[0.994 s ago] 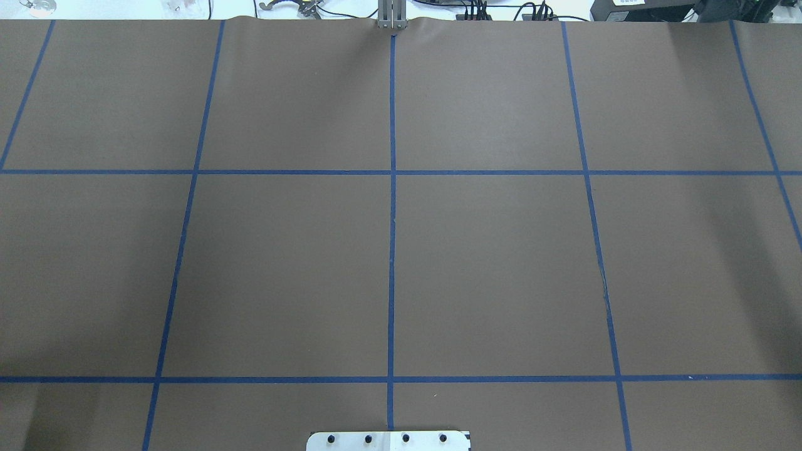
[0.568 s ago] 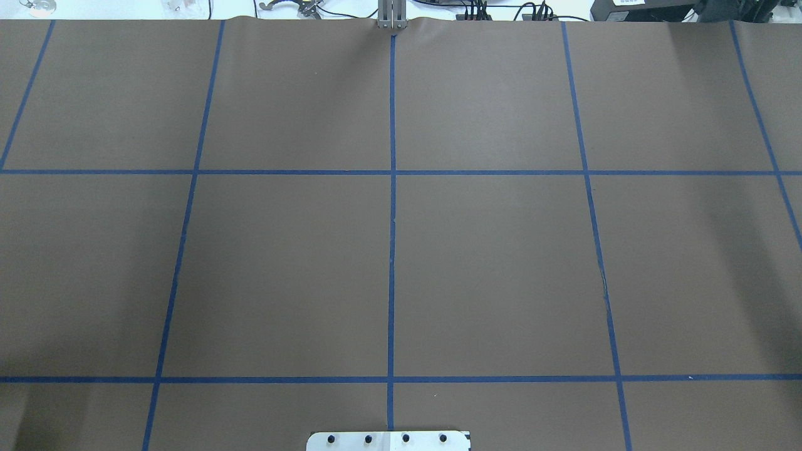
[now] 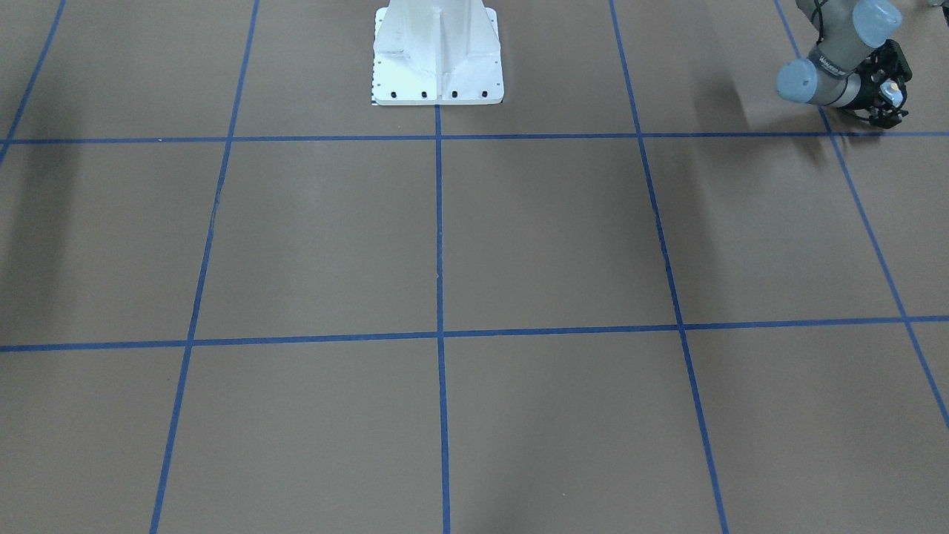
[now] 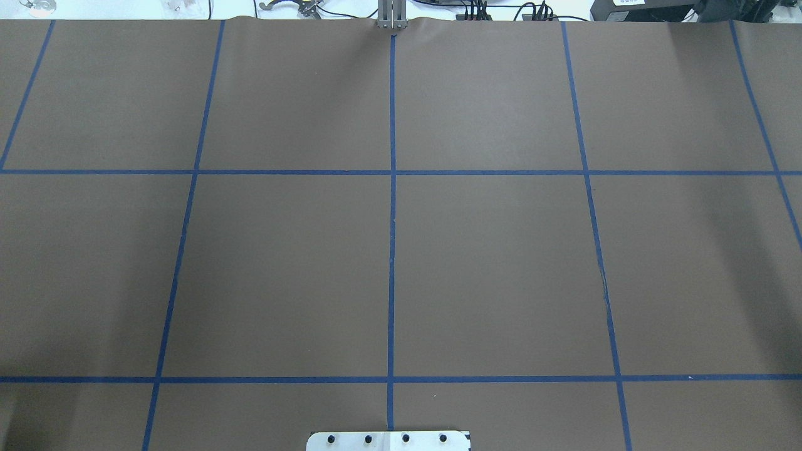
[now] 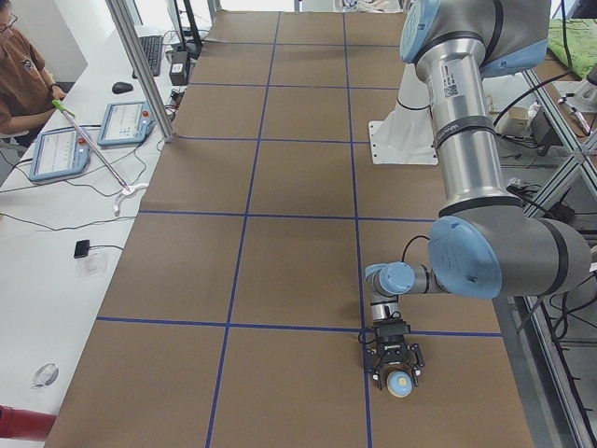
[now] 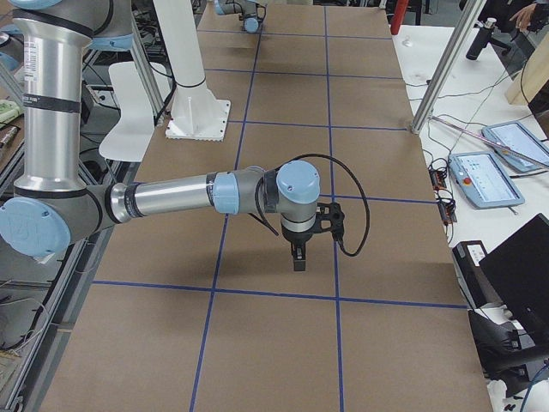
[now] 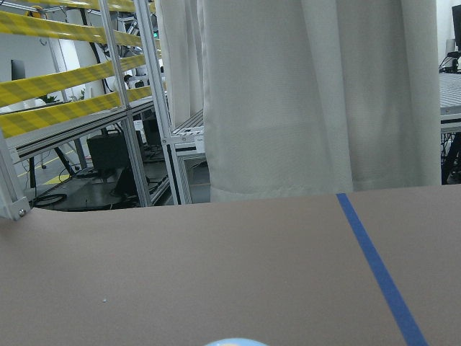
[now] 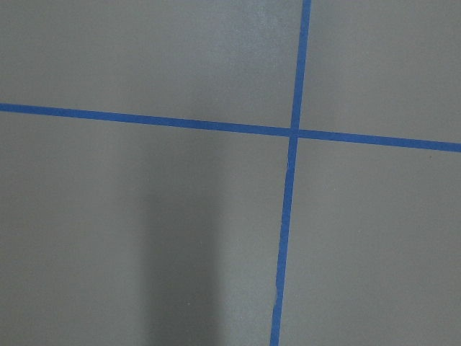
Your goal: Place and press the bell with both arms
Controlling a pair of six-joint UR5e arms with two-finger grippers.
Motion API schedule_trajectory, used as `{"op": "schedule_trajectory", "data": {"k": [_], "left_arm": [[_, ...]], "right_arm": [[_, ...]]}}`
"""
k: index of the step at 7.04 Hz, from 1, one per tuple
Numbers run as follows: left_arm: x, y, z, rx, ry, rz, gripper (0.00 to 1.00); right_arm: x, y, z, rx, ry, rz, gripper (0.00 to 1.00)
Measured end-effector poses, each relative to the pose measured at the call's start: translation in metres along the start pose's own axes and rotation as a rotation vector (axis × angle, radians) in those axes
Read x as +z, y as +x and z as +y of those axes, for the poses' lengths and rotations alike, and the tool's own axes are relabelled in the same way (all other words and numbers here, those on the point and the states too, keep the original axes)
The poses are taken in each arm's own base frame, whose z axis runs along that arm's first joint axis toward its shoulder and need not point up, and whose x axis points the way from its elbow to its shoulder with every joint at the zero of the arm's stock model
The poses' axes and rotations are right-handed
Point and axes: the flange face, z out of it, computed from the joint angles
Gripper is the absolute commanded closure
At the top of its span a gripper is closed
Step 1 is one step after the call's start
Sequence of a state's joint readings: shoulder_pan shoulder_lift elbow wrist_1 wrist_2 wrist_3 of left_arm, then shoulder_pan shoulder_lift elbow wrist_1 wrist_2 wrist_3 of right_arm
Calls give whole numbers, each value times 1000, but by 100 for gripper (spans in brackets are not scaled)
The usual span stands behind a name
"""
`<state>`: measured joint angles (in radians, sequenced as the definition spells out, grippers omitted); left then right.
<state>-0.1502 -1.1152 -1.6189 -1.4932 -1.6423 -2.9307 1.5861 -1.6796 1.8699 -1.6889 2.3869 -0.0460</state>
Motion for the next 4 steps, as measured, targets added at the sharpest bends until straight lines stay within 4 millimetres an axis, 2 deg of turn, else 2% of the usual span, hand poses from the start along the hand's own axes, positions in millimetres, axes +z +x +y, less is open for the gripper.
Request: {"op": "schedule_trajectory", "data": {"k": [1,4], "left_arm": [[0,-3,3,-20,4,7,100],[-1,-12,5,-37,8,19,100]], "right_arm": [[0,0,0,1,0,0,0],[-1,2,1,4,3,1,0]]}}
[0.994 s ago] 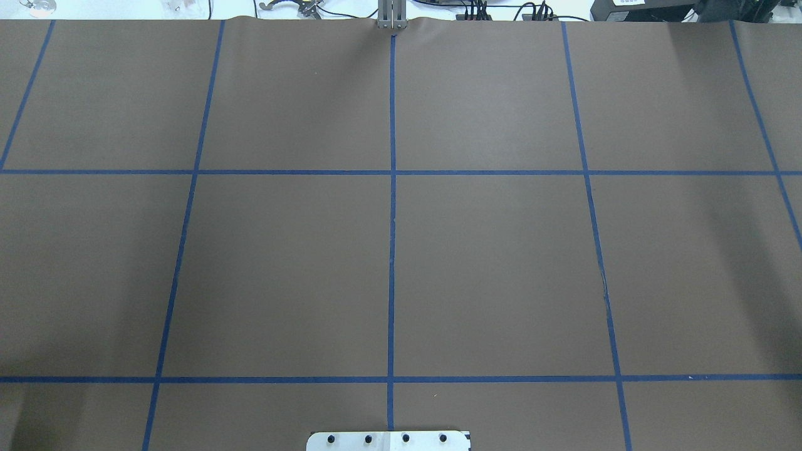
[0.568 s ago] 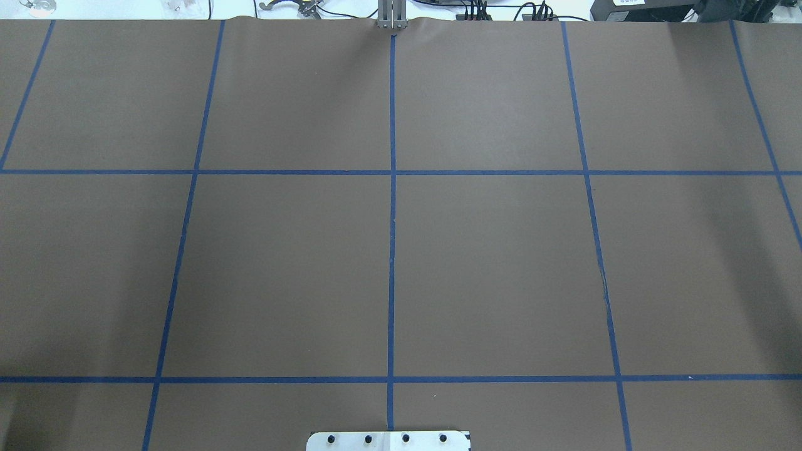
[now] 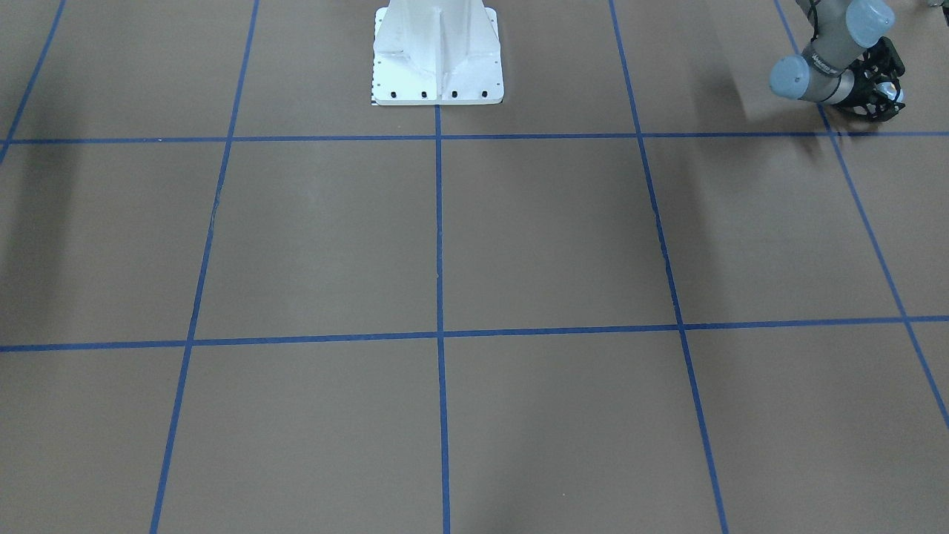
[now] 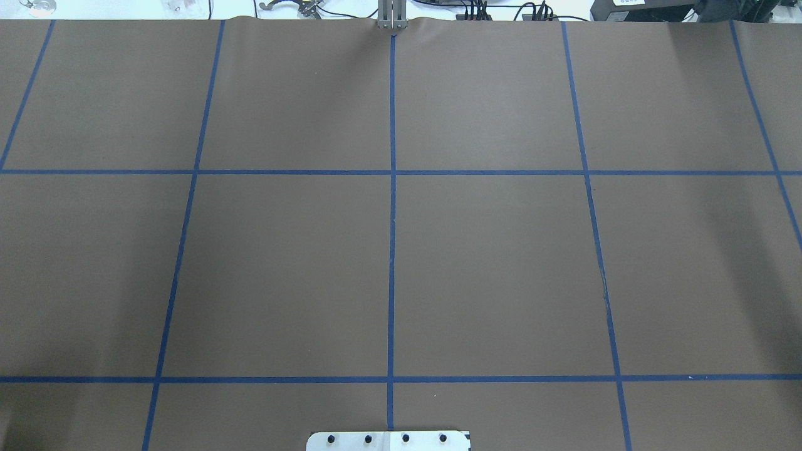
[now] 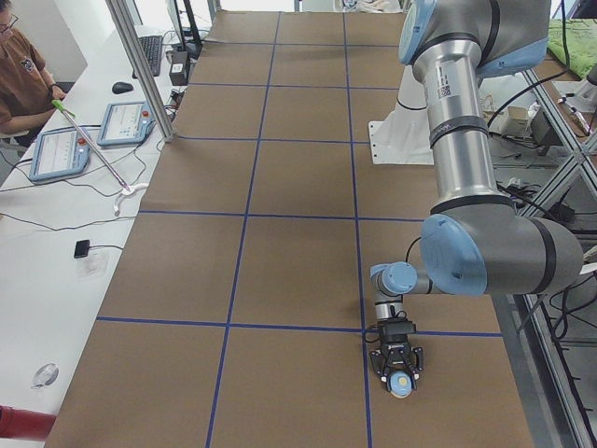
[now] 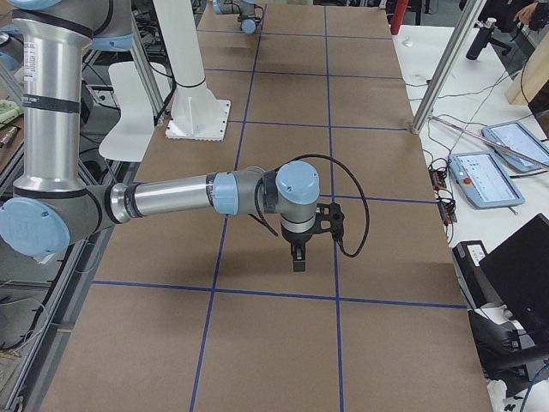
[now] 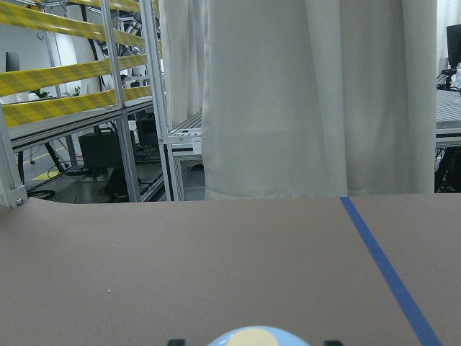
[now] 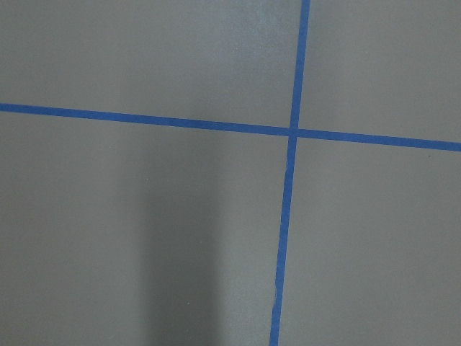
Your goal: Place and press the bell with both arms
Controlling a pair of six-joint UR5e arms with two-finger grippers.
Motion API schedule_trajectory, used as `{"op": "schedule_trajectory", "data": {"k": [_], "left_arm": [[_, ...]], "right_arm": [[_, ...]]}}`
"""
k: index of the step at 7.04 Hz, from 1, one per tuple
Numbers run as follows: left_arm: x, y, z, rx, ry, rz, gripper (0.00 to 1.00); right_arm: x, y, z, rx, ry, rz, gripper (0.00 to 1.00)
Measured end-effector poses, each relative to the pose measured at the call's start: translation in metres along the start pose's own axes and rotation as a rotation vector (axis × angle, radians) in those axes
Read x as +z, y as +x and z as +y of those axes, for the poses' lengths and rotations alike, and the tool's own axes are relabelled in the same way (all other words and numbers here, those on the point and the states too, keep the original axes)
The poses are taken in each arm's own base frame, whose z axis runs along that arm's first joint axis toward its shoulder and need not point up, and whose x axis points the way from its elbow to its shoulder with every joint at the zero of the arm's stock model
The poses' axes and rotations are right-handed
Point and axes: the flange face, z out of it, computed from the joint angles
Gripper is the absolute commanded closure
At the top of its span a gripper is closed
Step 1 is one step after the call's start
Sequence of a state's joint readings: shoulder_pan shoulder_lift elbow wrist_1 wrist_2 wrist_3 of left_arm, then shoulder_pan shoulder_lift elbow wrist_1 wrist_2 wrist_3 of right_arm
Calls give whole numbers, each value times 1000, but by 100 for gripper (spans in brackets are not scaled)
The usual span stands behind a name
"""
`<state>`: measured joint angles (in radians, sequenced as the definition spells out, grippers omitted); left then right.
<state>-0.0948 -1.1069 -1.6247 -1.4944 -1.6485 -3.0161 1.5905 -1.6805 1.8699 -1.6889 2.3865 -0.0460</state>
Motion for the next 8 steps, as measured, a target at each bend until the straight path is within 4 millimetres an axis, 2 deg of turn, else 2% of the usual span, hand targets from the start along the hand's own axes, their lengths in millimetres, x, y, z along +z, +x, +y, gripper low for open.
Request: {"op": "schedule_trajectory", "data": {"k": [1,3,5,6,8], "left_arm": [[-8,-3,-10,17,-17,-4,100],[-56,-13,-52,99,-100,0,100],[-97,-18,-80,213,-136,0,100],[-119,-16,-92,268,-141,-4,100],[-162,-1,-109,358,-176,-11,100]], "right_arm": [[-1,0,0,1,1,1,0],[-1,1,-1,1,3,3,0],[-2,1,-1,1,3,4,0],[-1,1,-1,1,2,4,0],[-1,1,-2,1,1,6,0]]}}
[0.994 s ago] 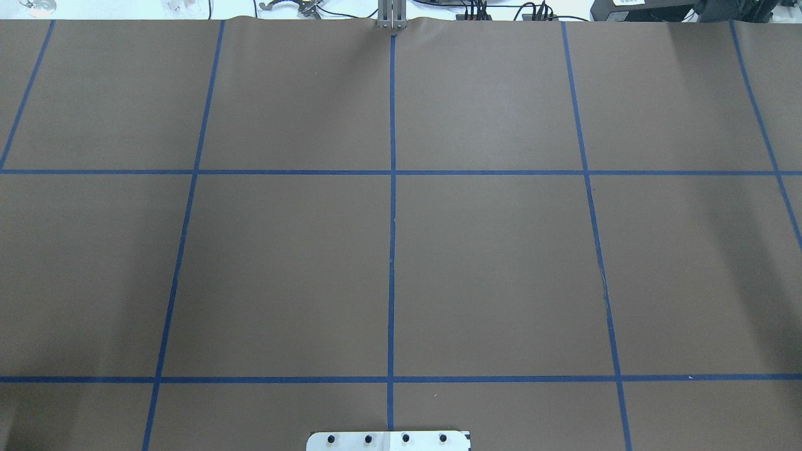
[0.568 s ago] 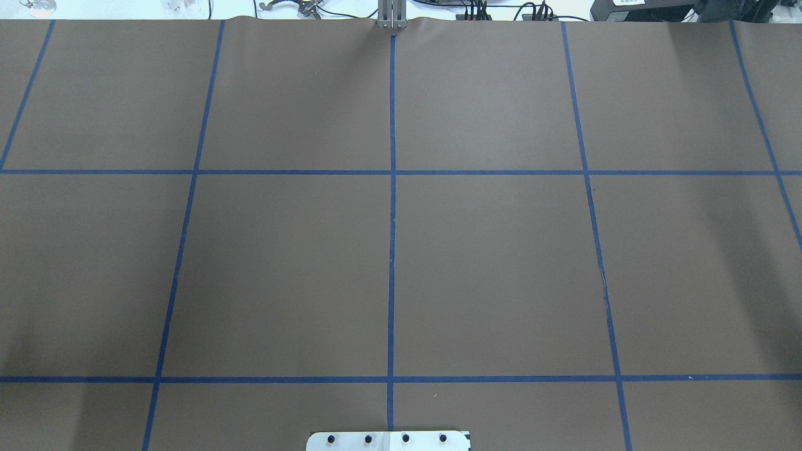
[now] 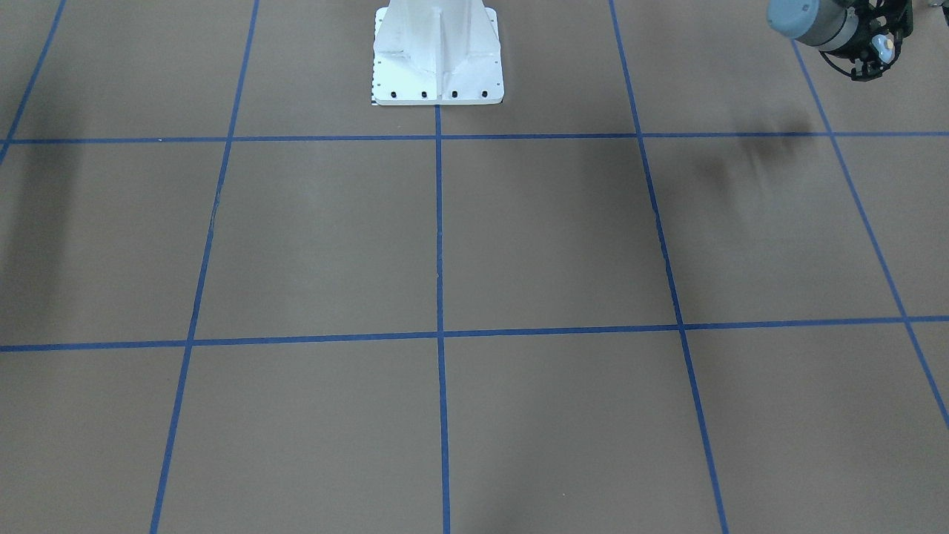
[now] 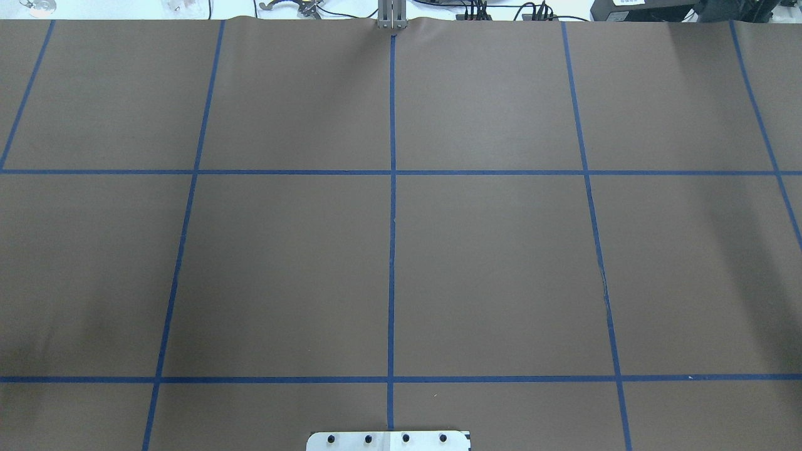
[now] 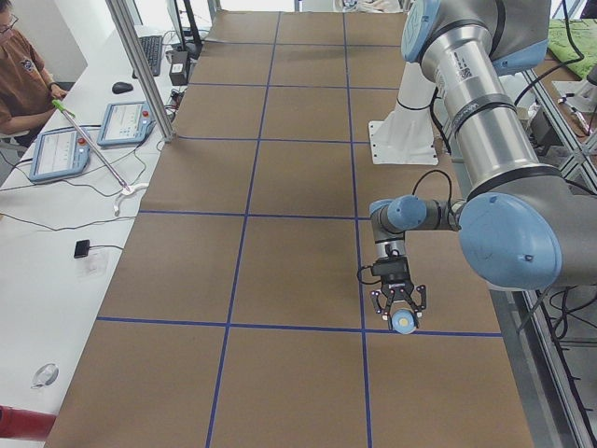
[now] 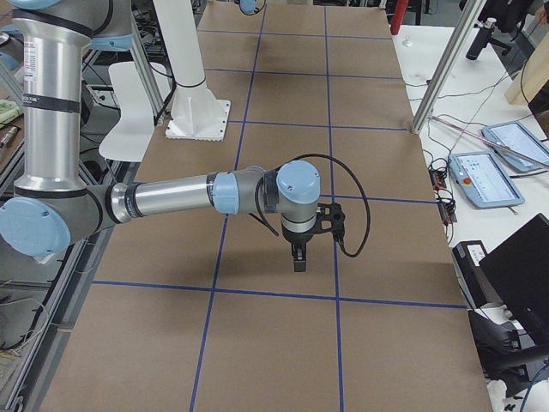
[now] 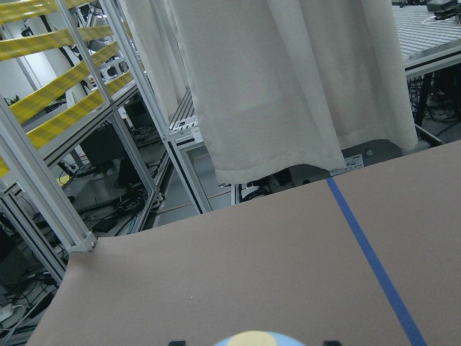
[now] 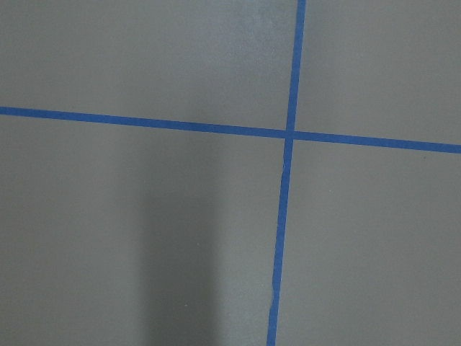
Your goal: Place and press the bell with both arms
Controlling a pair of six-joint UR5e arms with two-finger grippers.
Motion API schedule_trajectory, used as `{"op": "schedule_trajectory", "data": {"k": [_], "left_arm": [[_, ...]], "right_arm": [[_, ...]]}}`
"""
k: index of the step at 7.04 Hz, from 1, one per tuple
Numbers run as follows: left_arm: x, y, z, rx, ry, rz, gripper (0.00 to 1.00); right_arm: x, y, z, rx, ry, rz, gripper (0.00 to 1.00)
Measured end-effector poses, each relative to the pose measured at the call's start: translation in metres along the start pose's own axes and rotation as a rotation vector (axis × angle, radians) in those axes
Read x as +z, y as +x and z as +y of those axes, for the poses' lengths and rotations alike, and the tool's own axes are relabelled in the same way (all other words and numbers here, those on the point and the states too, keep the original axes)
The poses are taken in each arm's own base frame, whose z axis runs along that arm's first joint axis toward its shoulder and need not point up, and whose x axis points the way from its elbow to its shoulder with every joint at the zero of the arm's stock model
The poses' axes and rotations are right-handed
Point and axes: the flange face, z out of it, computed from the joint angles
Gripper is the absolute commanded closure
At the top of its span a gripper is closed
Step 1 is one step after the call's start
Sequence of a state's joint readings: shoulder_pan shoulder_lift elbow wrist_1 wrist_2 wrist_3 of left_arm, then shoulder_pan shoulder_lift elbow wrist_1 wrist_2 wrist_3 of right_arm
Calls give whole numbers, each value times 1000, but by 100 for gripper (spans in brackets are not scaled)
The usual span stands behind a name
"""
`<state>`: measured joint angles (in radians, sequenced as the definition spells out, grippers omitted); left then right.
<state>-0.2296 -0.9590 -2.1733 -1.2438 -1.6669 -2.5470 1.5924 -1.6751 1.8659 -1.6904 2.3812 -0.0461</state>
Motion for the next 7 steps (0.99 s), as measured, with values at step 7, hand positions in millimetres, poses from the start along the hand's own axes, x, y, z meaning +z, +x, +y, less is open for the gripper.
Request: {"op": "schedule_trajectory", "data": {"k": [7], "left_arm": [[-245,182,-32,288,-68,511,100]], "right_arm": [[3,3,1,9,-9,-3,0]]}}
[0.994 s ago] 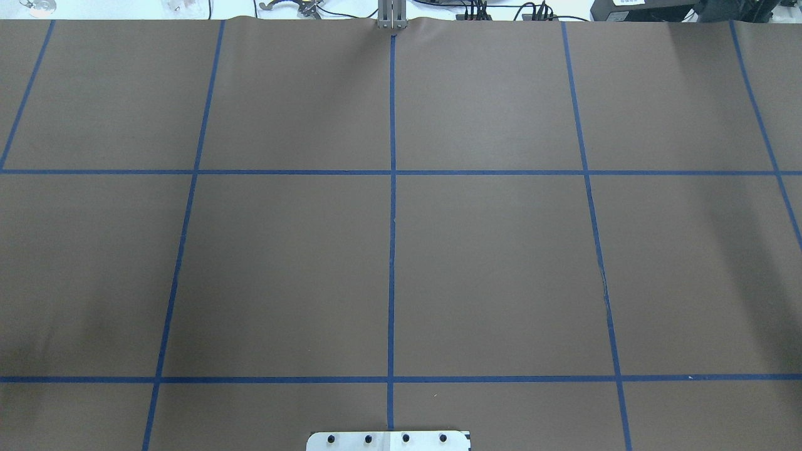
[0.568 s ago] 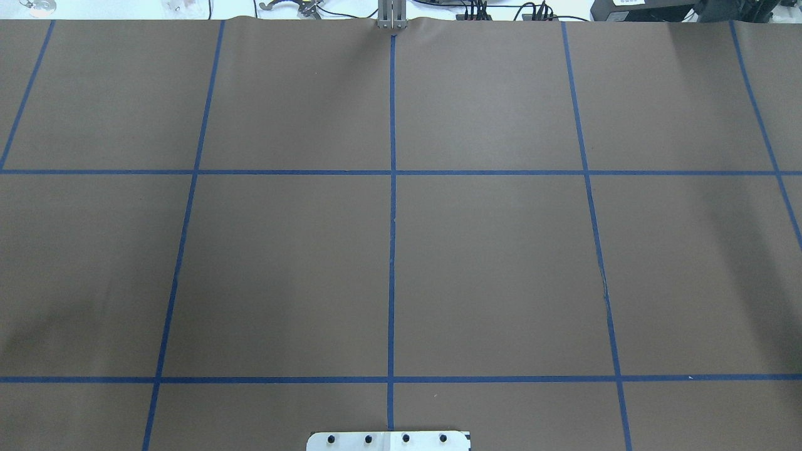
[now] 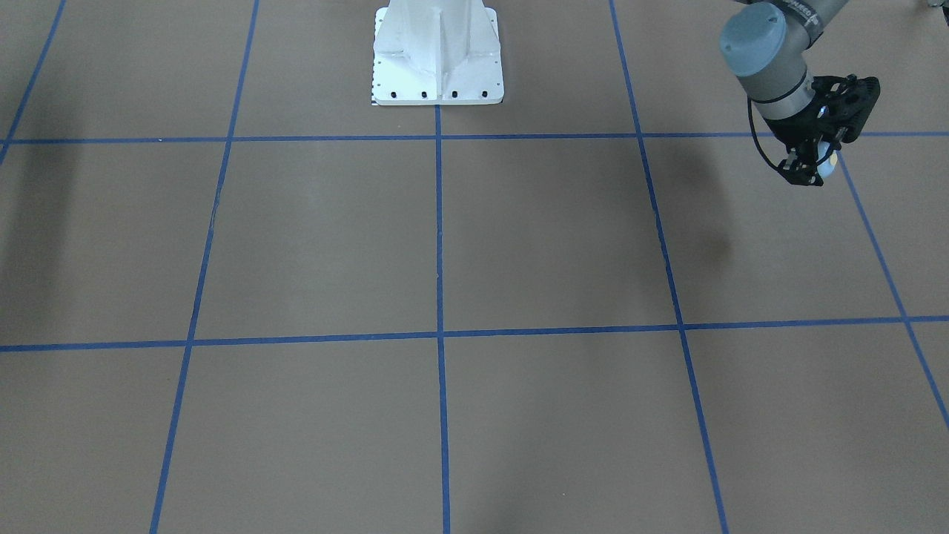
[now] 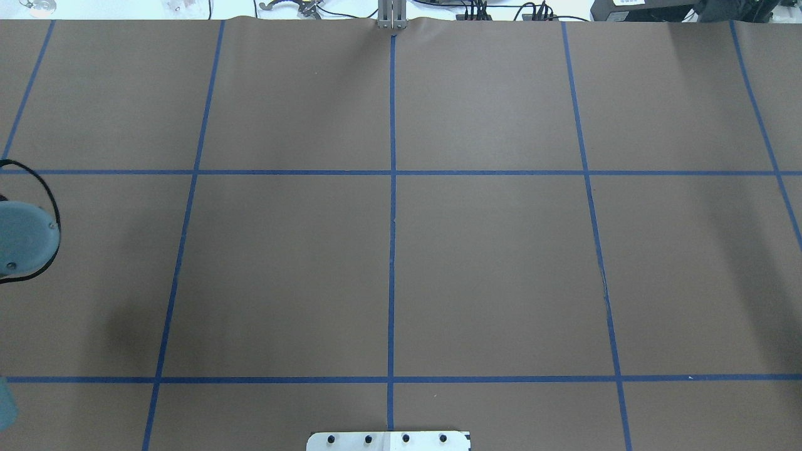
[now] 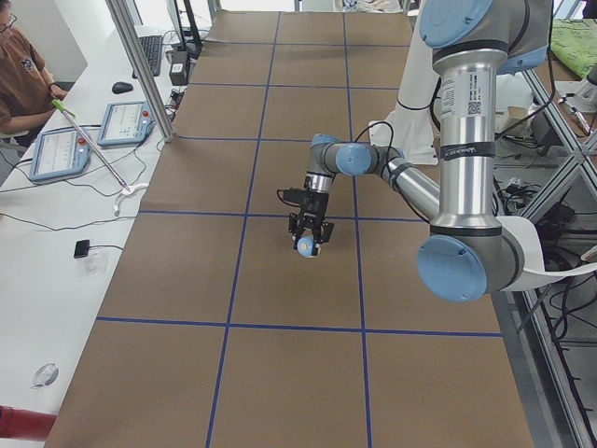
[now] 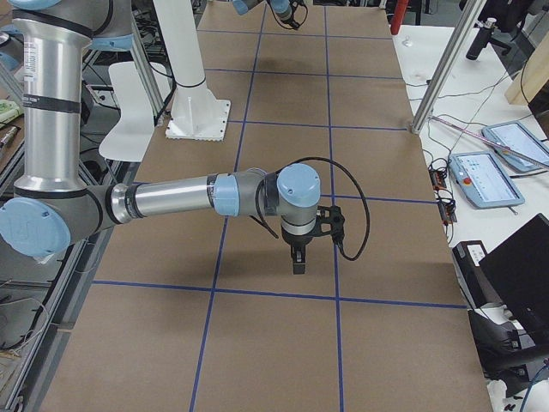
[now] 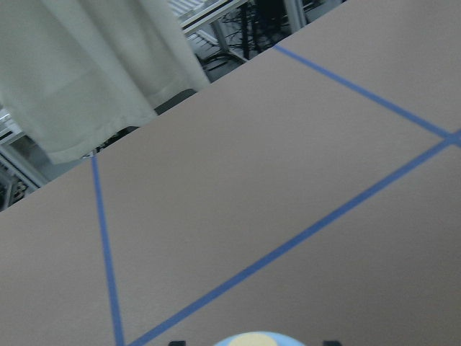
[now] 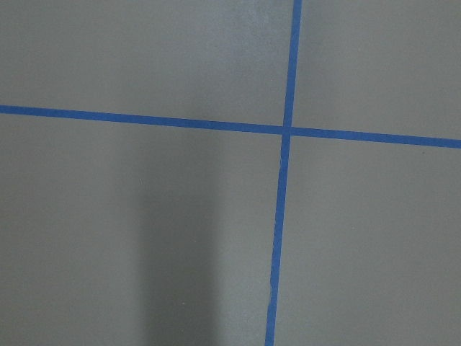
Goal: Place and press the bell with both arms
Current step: 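Carry the blue bell with the left gripper toward the table center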
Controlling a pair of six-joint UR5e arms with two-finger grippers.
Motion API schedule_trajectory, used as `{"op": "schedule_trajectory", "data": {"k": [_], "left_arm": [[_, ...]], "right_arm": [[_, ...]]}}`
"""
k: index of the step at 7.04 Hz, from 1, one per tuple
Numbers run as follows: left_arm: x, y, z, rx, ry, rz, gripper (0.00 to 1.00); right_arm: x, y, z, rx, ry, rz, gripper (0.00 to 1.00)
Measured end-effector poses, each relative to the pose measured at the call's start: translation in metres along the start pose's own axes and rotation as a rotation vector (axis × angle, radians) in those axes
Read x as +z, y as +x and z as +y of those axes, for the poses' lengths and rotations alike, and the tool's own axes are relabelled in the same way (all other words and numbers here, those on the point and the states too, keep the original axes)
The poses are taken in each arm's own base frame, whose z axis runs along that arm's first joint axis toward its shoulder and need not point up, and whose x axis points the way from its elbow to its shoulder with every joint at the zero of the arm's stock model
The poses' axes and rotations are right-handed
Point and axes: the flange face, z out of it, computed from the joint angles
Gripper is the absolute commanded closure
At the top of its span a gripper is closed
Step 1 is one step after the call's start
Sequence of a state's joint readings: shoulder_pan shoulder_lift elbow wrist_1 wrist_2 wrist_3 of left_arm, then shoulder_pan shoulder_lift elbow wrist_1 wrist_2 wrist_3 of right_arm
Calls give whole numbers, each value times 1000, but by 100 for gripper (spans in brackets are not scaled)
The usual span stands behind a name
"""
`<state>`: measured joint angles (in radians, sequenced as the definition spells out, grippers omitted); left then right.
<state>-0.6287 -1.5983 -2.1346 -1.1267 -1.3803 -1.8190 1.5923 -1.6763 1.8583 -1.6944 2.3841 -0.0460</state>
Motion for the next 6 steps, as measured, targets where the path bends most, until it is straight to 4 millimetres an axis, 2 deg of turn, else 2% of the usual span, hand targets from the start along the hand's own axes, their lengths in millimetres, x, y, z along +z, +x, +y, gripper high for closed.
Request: {"op": "schedule_trajectory", "data": {"k": [3,4,6], "left_arm": [[-106,114,10,136,-1,264,100],[-140,138,19,212,4,411,100],[-175,165,37,344,45,681,100]], "right_arm": [[1,1,0,3,-3,-3,0],[1,1,1,5,-4,-5,0],[1,1,-1,4,-4,-6,0]]}}
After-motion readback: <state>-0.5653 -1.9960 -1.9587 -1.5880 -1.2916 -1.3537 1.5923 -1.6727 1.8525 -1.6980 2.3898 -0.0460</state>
